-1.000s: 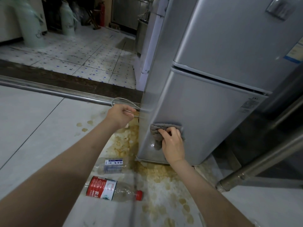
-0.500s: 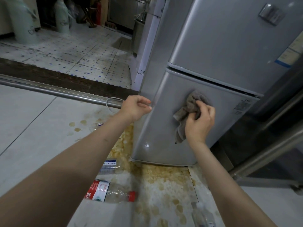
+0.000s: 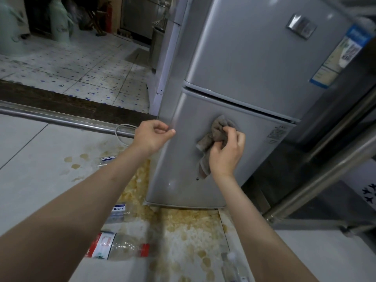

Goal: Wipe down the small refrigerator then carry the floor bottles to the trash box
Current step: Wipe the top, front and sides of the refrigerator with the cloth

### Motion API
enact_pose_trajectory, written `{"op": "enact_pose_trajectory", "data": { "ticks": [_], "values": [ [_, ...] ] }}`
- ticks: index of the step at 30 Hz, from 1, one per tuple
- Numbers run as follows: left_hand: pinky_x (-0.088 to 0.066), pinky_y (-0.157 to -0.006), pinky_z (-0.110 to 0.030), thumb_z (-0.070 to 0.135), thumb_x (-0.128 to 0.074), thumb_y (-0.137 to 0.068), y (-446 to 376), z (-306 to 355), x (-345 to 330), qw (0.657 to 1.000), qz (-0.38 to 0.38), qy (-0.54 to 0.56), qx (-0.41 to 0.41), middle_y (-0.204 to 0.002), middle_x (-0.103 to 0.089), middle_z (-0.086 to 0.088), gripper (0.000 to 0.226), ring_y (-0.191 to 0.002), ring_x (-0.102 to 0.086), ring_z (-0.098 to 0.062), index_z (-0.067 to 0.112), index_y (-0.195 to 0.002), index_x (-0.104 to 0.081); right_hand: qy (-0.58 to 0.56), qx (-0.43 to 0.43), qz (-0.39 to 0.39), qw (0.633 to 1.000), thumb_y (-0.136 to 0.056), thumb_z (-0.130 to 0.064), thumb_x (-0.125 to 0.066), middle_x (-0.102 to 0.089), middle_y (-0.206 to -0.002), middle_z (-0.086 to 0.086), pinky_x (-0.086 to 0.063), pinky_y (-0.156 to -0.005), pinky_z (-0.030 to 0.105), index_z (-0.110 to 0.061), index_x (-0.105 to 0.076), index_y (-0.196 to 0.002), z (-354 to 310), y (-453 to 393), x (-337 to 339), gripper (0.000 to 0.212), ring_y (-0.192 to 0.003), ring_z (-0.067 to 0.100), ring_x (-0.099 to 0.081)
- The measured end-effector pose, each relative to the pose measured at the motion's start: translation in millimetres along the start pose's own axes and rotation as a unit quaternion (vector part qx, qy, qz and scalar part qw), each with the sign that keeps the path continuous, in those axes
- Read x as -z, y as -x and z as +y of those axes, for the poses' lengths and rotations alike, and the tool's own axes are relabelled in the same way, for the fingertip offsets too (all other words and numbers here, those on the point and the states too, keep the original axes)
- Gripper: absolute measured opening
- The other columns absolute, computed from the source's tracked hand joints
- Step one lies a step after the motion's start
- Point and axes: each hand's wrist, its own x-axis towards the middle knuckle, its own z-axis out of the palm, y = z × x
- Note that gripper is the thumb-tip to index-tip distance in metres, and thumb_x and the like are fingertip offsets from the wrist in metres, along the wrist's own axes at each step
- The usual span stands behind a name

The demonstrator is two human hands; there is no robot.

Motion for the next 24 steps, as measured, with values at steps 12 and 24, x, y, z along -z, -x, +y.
{"op": "enact_pose_trajectory", "data": {
  "ticks": [12,24],
  "values": [
    [-0.054,-0.088,-0.039,0.028,-0.077,-0.075,-3.5,0.3,2.7,1.000,-0.023,-0.009,-0.008,-0.069,-0.062,0.001,0.016,-0.074,-0.063,-0.018,0.024,-0.072,-0.062,0.028,-0.045,-0.044,0.998,-0.074,0.008,-0.054,-0.048,-0.106,0.015,-0.046,-0.085,0.039,-0.006,-0.059,-0.109,21.4,14.1,0.5,0.038,-0.096,0.035,-0.053],
    [-0.053,-0.090,-0.043,0.026,-0.076,-0.076,-2.3,3.4,5.5,0.999,-0.035,-0.012,-0.001,-0.083,-0.069,-0.009,0.014,-0.086,-0.069,-0.027,0.023,-0.075,-0.063,0.014,-0.091,-0.031,0.995,-0.077,0.008,-0.055,-0.048,-0.110,0.010,-0.037,-0.080,0.019,-0.008,-0.057,-0.111,27.6,1.1,11.1,0.037,-0.099,0.026,-0.054]
  ]
}}
